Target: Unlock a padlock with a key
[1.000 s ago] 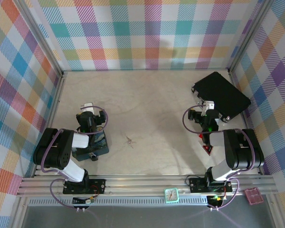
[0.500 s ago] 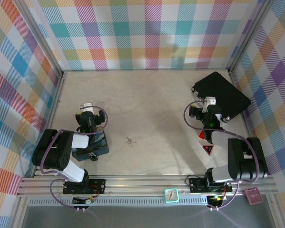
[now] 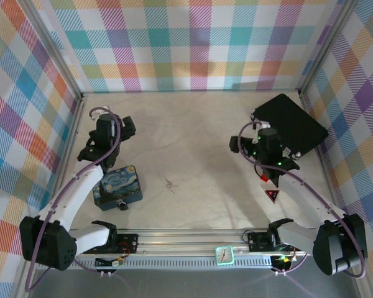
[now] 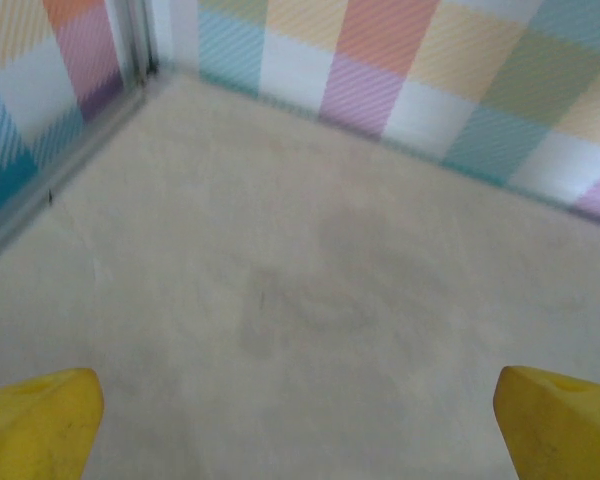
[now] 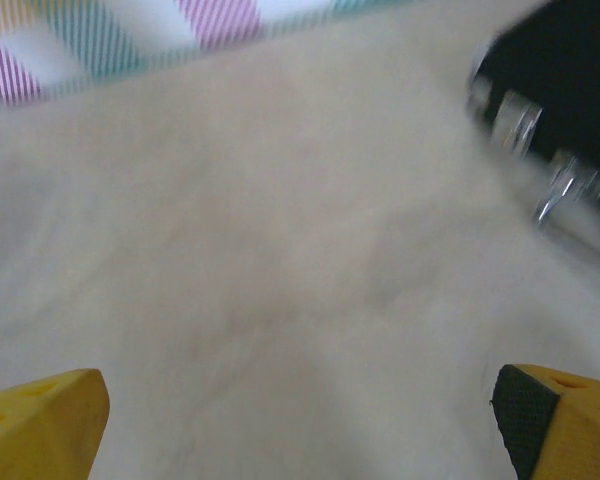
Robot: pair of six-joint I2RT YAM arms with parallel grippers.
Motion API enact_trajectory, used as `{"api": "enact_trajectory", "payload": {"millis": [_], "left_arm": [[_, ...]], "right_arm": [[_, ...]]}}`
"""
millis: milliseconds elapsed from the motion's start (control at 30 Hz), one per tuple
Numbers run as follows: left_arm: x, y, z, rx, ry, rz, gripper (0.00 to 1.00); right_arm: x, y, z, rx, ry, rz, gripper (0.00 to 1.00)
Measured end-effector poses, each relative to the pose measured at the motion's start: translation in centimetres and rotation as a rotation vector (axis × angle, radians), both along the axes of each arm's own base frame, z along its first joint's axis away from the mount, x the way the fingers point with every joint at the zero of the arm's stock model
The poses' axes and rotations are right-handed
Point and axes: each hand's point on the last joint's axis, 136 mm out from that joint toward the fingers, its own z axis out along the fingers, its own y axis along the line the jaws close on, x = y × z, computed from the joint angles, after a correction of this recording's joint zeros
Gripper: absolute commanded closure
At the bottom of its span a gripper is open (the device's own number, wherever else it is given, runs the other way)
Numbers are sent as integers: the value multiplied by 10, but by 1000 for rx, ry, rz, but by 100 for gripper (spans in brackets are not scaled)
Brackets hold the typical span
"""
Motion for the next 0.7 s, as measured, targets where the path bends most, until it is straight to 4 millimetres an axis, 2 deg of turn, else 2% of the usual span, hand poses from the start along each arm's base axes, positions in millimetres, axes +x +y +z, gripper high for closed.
{"api": "enact_trajectory", "payload": {"millis": [67,167,267,367,500,600,700], "left_arm": [[-22,-3,-19,-42,109,-8,0],[-63,-7,-57,-109,290,-3,0],[-97,-15,-89,-205,385,9,0],[-118,-26,-114,-295,448,29,0],[-120,-46,-131,-336,490,27,0],[-107,-60,-137,-348,475,25,0],[-83,-71,-139,-354,421,21,0]], "right_arm": [[-15,13,-17,-15,78,40,1],[-32,27,-36,-32,168,93,1],[-44,40,-51,-22,242,149,1],[-54,56,-63,-3,296,210,1],[-66,74,-75,2,349,271,1],[-71,81,-79,3,375,300,1],[-69,85,-75,8,370,304,1]]}}
